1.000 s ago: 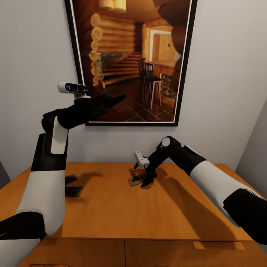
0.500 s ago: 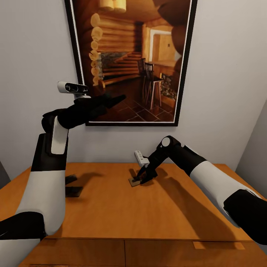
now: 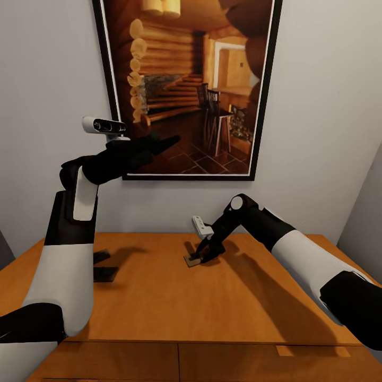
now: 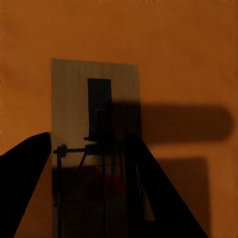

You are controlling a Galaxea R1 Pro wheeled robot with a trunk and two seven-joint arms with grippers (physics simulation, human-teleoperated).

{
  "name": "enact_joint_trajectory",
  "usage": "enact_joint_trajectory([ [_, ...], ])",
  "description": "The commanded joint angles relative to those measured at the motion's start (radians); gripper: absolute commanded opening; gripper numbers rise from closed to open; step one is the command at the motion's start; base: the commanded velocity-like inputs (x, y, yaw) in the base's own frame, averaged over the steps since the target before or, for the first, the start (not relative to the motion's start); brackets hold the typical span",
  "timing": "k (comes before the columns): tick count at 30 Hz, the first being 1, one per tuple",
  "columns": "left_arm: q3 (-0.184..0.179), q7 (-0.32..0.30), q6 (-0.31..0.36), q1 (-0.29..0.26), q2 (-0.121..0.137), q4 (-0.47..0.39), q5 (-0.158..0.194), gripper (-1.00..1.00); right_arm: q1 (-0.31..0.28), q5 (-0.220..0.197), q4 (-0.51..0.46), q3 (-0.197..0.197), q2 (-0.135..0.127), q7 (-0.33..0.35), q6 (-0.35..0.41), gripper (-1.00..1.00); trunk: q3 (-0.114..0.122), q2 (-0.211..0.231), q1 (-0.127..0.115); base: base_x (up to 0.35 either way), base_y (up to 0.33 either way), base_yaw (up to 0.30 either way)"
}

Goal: Take the four mousetraps from the cabinet in the bathroom and place them on the bathroom floor. Make sure all four end up on the same floor surface, and ensure that at least two of them are either under or directly next to the same bathroom sink.

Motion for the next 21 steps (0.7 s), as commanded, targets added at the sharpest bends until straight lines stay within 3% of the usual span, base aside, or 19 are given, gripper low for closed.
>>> enact_joint_trajectory([
  [1, 0.001, -0.003, 0.009, -0.001, -0.001, 0.0, 0.0, 1.0, 0.06, 0.0, 0.015, 0.021, -0.001, 0.007, 0.006, -1.0, -0.001, 0.0, 0.0, 0.0, 0.0, 0.0],
  [3, 0.001, -0.003, 0.008, 0.0, -0.001, 0.002, 0.0, 1.0, 0.06, -0.001, 0.004, 0.021, -0.002, 0.009, 0.007, -1.0, -0.001, 0.0, 0.0, 0.0, 0.0, 0.0],
  [4, 0.0, -0.002, 0.006, 0.014, -0.001, 0.005, -0.001, 1.0, 0.06, -0.008, -0.19, 0.014, -0.012, 0.086, 0.063, -1.0, -0.001, 0.0, 0.0, 0.0, 0.0, 0.0],
  [6, 0.0, -0.002, 0.006, 0.014, -0.001, 0.005, -0.002, 1.0, 0.06, -0.009, -0.221, 0.014, -0.012, 0.087, 0.085, -1.0, -0.001, 0.0, 0.0, 0.0, 0.0, 0.0],
  [21, 0.0, -0.002, 0.006, 0.015, -0.001, 0.006, -0.002, 1.0, 0.06, -0.011, -0.288, 0.013, -0.016, 0.093, 0.105, -1.0, -0.001, 0.0, 0.0, 0.0, 0.0, 0.0],
])
